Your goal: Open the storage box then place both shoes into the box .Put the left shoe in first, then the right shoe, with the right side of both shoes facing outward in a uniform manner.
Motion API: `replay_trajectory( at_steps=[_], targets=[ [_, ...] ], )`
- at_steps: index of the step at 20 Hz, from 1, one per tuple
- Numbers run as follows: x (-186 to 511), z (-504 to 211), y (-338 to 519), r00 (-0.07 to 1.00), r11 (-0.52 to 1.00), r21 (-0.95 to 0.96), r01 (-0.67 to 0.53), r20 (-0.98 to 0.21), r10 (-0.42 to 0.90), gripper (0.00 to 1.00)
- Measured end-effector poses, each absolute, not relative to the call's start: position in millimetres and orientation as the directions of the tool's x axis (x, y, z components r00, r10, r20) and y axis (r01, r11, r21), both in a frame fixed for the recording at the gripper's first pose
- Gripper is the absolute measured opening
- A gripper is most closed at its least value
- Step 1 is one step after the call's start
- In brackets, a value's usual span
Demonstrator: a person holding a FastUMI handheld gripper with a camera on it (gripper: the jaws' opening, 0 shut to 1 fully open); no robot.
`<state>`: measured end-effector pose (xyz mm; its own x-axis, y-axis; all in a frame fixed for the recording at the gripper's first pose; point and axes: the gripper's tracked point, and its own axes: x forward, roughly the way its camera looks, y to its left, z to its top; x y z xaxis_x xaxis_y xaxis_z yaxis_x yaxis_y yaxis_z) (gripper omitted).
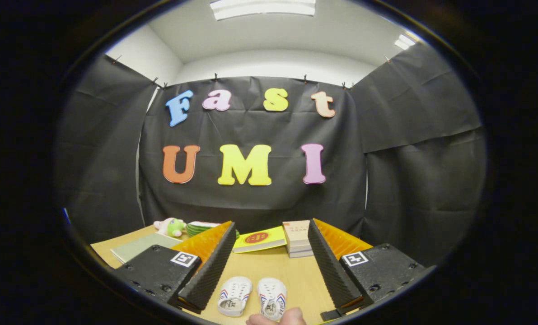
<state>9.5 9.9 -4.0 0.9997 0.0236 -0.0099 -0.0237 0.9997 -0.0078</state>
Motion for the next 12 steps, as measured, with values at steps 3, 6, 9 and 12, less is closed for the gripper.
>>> replay_trajectory(
  at_steps=[3,6,9,12],
  targets=[
    [11.2,-4.0,9.8,1.000,1.000,-0.001,-0.026,-0.015,0.026,1.00],
    [12.2,-4.2,13.7,0.999,0.999,-0.004,-0.036,-0.019,0.036,1.00],
    [12.5,-7.0,16.8,0.998,0.998,0.004,-0.056,-0.029,0.057,1.00],
    [13.1,-7.0,18.0,0.997,0.998,0.012,-0.065,-0.035,0.065,1.00]
  ],
)
